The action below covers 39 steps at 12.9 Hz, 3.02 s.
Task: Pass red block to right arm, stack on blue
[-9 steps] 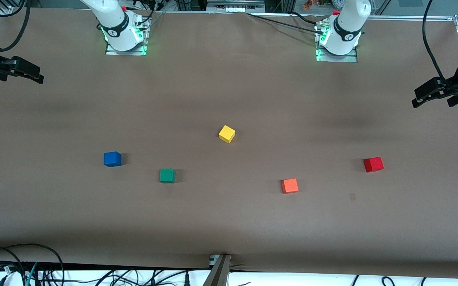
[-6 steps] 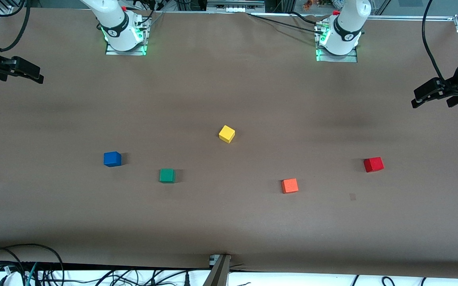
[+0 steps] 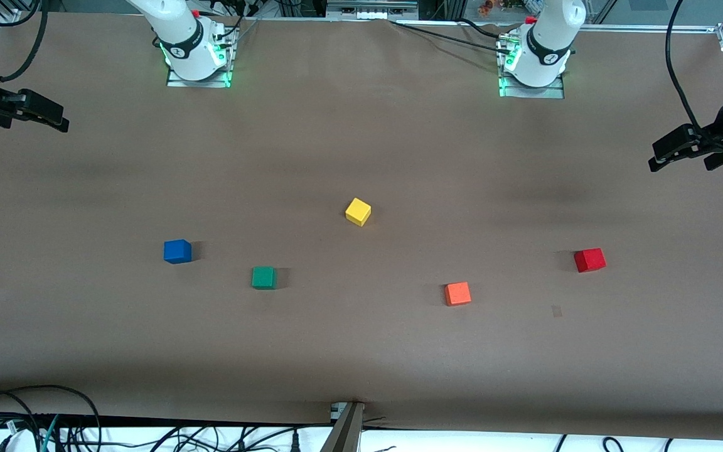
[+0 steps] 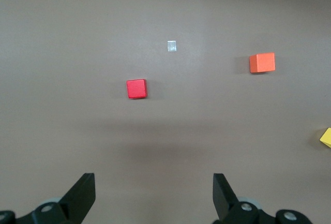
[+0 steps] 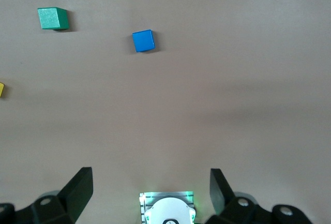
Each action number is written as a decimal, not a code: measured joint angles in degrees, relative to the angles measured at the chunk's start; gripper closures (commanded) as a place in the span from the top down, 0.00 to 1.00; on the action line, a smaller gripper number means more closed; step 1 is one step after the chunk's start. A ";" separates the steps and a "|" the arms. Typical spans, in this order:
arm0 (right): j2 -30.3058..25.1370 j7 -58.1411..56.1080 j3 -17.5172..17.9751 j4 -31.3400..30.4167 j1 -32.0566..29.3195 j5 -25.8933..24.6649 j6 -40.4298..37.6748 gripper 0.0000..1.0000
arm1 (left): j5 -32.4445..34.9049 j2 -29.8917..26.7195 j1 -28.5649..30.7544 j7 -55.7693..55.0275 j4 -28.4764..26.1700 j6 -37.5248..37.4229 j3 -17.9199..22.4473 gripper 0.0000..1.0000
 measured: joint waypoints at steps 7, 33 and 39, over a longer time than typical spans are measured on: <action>0.00 0.00 -0.01 0.00 -0.02 0.00 0.00 1.00 | -2.03 0.02 0.72 -0.03 0.10 0.00 0.16 1.00; 0.00 0.00 -0.01 0.00 -0.02 0.00 0.02 1.00 | -2.11 0.48 1.85 0.01 0.10 -0.94 0.27 1.00; 0.00 0.00 -0.01 0.00 -0.02 0.01 0.02 1.00 | -1.90 0.61 1.64 0.01 0.10 -1.07 -0.17 1.00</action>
